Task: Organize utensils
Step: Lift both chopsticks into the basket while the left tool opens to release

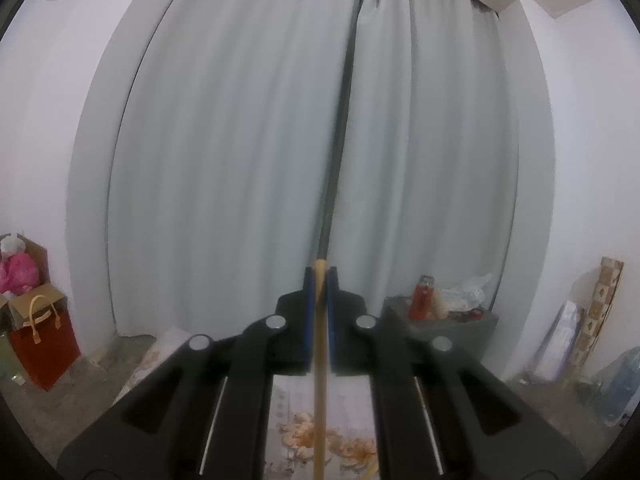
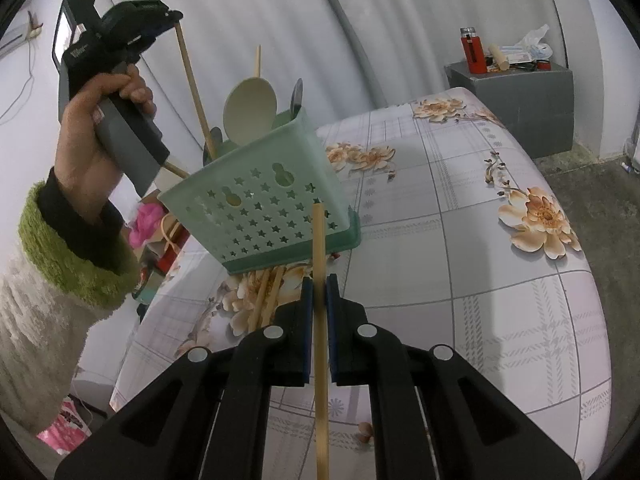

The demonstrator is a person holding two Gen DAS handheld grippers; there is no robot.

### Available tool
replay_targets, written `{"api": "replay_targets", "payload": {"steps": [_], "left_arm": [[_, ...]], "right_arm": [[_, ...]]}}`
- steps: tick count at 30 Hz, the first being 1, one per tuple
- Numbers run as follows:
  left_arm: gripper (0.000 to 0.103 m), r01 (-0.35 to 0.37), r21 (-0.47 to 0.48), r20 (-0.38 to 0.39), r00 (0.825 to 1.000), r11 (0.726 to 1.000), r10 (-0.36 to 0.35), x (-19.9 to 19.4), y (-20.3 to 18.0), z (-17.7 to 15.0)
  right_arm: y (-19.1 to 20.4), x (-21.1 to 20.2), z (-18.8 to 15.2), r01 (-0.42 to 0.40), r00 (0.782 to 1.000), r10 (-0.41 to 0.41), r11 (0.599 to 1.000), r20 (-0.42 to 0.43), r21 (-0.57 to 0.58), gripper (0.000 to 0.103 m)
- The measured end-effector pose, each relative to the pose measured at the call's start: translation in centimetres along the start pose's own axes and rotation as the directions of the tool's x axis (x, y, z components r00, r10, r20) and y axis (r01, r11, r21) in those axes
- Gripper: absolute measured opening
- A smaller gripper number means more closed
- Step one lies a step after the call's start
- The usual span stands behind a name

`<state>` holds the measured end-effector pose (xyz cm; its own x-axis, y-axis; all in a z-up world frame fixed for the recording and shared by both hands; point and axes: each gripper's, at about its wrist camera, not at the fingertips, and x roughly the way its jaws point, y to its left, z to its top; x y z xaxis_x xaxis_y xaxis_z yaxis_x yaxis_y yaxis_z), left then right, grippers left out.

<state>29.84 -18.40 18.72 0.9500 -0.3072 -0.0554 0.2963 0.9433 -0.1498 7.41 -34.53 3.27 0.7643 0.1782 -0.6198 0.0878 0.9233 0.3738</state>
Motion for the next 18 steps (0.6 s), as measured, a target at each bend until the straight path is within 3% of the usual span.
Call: {"api": "replay_targets", "payload": {"steps": [7,12,18], "left_arm": [[0.004,0.003,0.006,-0.042,0.999,1.000,-0.002,-0.7,0.4,-1.1],[0.005,0.057,-0.028,-0.092,0.994,0.998,-0.059,-2.0,1.2,-0.8],[0.021,0.143,-0.048,-0.136,0.980,0.989,-0.148,-6.6,2.7,-0.5]], "right_arm": [[0.2,-0.2,-0.2,0.002,1.000,-0.002,1.000,0.002,0.000,0.007],[0.4,-0.4,-0.4,0.006,1.000,-0.006,1.000,0.008,-0.005,0.007],[0.8,-0.7,-0.5,0.007,1.000,-0.007,1.000,0.005,-0.010,0.007]]}}
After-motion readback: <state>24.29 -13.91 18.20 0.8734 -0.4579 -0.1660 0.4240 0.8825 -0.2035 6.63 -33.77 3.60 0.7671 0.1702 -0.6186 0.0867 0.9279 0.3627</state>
